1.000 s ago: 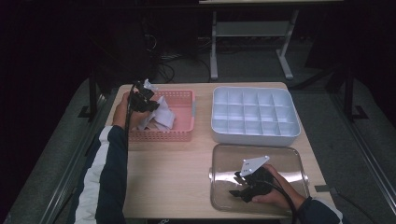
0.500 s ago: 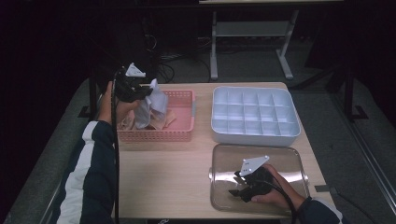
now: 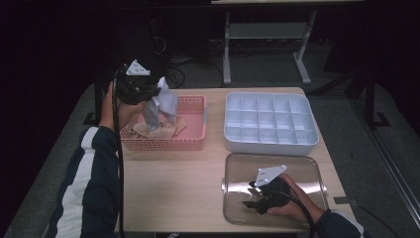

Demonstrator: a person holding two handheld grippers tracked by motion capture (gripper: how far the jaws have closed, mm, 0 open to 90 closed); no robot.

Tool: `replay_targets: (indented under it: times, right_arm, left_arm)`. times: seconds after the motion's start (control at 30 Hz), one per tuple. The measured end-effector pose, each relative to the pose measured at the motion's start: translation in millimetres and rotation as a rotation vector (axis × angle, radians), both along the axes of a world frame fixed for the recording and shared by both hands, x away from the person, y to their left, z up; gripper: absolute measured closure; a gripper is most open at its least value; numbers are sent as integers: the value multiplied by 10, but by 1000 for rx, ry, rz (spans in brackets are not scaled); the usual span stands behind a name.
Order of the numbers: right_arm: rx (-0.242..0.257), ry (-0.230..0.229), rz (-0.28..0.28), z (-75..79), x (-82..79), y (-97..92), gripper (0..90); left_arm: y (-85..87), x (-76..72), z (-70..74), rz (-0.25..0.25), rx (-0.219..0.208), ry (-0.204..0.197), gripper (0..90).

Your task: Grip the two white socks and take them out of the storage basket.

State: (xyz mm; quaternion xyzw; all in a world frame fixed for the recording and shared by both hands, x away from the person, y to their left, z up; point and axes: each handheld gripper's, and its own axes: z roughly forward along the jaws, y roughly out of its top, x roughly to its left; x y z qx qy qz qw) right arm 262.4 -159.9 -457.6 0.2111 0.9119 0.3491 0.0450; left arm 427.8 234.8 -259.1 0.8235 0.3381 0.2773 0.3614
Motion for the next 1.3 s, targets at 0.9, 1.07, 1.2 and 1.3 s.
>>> replay_targets:
  times: [0.9, 1.07, 1.2, 1.3]
  right_arm:
    - [14, -36, 6, 79, -21, 28, 305]
    - [17, -46, 5, 102, -20, 37, 307]
    - [23, -46, 3, 120, -35, 62, 307]
    - [16, -52, 10, 116, -33, 76, 307]
  left_arm:
    - [-100, -1243, -66, -261, -161, -49, 833]
    - [-279, -1430, -446, -330, -157, 31, 831]
    - [-405, -1482, -782, -362, -141, 106, 829]
    - [-494, -1525, -1021, -381, -111, 157, 825]
